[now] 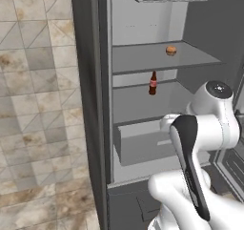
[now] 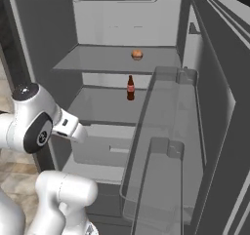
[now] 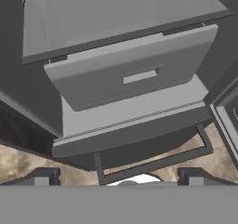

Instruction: Pick the tangerine and banana from the fridge and place them on the plate next to the blender to make a fruit smoothie.

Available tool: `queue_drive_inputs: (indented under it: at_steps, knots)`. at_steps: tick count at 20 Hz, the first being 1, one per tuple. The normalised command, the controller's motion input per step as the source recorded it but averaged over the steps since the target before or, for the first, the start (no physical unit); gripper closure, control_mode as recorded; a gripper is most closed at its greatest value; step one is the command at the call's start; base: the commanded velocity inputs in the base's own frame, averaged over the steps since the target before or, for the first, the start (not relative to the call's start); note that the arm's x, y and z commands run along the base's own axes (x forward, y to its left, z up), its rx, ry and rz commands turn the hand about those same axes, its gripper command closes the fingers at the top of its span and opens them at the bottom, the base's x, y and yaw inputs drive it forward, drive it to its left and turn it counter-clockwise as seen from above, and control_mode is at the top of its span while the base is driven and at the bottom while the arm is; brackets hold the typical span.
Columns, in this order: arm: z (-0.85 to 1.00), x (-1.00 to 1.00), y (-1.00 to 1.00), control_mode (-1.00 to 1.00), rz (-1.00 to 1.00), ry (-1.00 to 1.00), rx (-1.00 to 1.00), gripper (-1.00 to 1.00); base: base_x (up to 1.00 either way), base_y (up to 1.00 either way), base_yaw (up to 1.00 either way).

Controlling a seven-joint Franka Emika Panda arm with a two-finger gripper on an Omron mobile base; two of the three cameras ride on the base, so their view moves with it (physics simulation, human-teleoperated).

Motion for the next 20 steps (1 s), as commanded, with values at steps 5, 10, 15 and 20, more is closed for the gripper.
queue_drive_inputs:
  at_steps: [5, 10, 15, 20]
  knots:
    - [0.5, 0.25, -0.06, -1.0, -0.22, -0.16, -0.01, -1.0, 0.0, 0.0, 0.0]
    - [0.78, 0.08, -0.06, -1.0, -0.16, -0.28, -0.05, -1.0, 0.0, 0.0, 0.0]
    - [1.0, 0.21, -0.32, -1.0, -0.09, -0.31, -0.02, -1.0, 0.0, 0.0, 0.0]
    - [0.97, 0.54, -0.54, -1.0, 0.0, -0.09, 0.0, -1.0, 0.0, 0.0, 0.0]
